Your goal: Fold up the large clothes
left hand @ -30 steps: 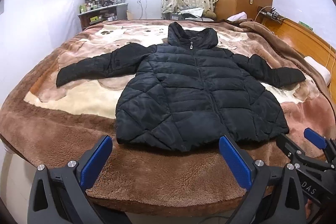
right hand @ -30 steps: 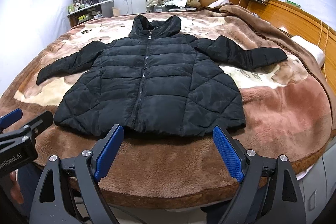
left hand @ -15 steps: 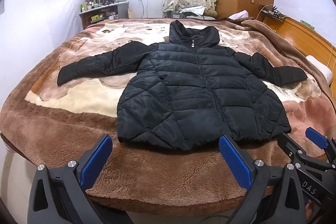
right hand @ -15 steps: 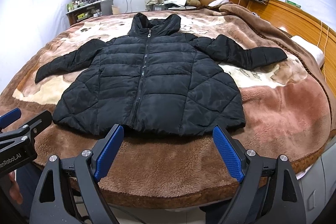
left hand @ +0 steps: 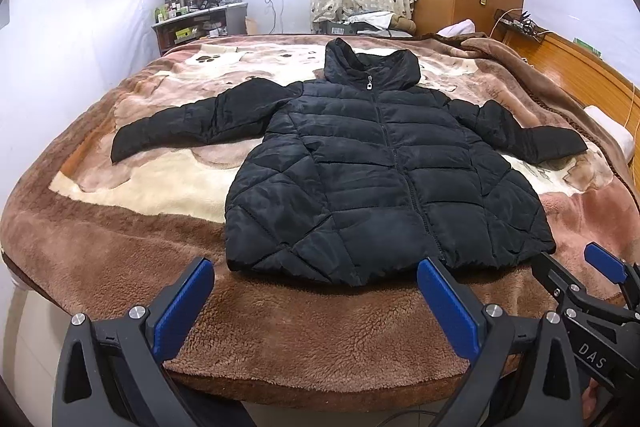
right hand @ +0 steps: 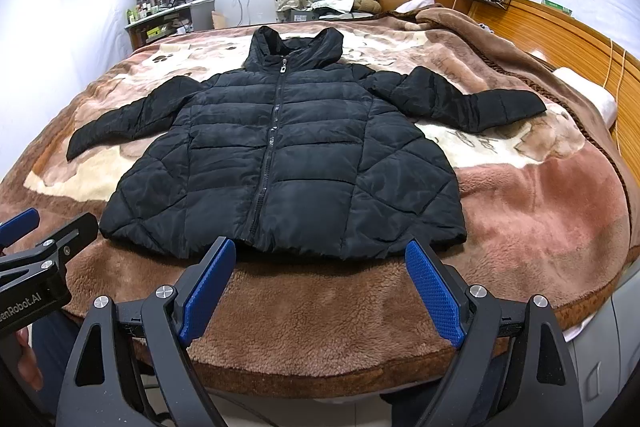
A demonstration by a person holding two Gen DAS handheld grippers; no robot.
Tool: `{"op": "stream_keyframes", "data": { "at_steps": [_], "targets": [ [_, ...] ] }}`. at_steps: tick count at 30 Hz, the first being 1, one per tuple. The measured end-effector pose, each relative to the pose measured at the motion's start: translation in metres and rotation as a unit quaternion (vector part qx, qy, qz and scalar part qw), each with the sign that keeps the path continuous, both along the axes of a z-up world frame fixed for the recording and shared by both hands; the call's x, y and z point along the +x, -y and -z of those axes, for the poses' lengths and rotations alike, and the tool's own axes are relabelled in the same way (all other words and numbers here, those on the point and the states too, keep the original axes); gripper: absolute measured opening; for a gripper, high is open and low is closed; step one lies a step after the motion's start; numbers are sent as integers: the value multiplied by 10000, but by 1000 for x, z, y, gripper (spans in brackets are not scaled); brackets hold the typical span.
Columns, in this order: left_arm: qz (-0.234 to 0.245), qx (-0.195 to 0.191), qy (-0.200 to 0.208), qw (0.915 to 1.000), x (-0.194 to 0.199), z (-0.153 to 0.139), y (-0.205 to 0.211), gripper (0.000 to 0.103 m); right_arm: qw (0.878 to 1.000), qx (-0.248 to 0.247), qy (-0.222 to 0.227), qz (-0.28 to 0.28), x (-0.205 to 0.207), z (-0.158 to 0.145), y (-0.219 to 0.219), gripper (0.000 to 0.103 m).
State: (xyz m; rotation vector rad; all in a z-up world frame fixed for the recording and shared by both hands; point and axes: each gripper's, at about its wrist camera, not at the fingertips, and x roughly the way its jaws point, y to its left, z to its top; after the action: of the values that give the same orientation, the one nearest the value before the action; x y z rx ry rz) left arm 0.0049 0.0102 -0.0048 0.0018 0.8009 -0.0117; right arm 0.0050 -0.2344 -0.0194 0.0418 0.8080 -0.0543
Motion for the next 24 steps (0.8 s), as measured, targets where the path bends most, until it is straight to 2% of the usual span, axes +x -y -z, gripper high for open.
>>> {"op": "stream_keyframes", "data": {
  "at_steps": [24],
  "targets": [
    [-16,8,-48,10000,3,0,-2,103,10000,16,-23,-1,1,0,1,87]
  ]
}}
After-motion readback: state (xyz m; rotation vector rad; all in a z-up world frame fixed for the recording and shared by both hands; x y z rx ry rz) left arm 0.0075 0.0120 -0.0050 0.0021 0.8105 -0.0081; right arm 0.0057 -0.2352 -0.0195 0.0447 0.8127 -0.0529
